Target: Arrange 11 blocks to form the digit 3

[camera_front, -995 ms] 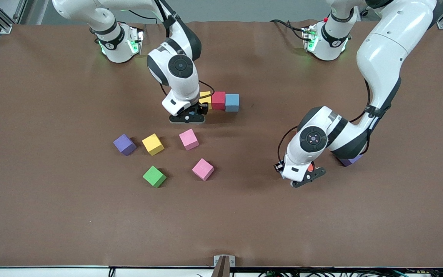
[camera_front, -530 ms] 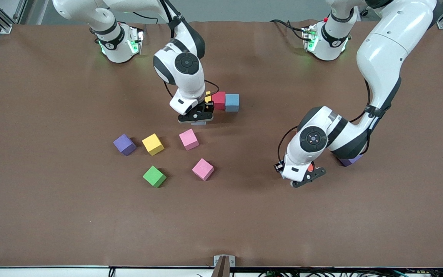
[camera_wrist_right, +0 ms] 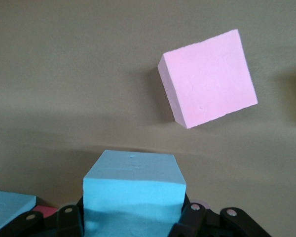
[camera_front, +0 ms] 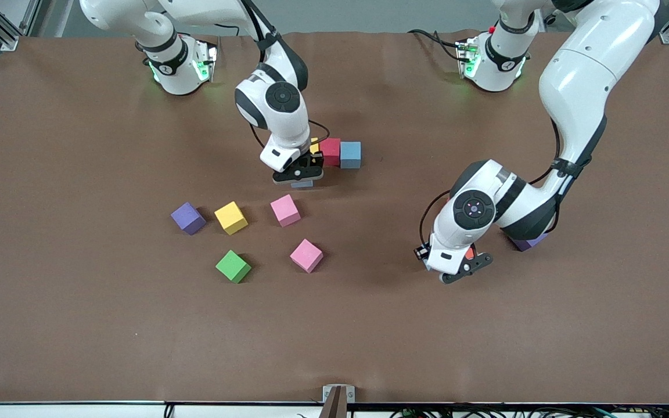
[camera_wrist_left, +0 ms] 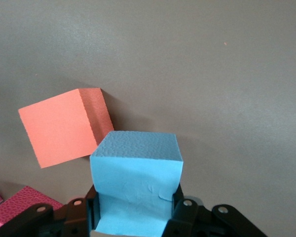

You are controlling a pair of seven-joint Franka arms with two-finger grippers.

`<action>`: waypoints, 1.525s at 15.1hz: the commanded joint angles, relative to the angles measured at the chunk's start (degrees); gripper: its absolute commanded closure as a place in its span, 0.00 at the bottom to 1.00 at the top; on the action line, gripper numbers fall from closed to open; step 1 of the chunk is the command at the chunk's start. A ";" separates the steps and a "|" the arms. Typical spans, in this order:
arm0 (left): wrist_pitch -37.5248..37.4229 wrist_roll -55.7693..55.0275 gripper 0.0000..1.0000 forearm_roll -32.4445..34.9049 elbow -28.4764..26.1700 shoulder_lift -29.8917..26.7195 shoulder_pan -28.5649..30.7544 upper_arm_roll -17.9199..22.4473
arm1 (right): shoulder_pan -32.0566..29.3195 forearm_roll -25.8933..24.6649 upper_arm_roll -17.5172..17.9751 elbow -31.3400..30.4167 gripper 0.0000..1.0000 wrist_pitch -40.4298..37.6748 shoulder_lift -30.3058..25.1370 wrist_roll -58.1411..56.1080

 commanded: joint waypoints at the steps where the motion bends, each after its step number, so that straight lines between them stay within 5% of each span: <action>1: -2.23 0.60 0.61 0.07 -0.60 -1.77 1.34 -0.54 | 0.90 -0.52 -0.47 -0.55 1.00 2.46 0.94 1.11; 23: -2.15 1.66 0.61 0.16 -0.51 -0.89 1.08 -0.63 | 3.45 0.01 -0.38 -0.11 1.00 4.31 3.67 10.25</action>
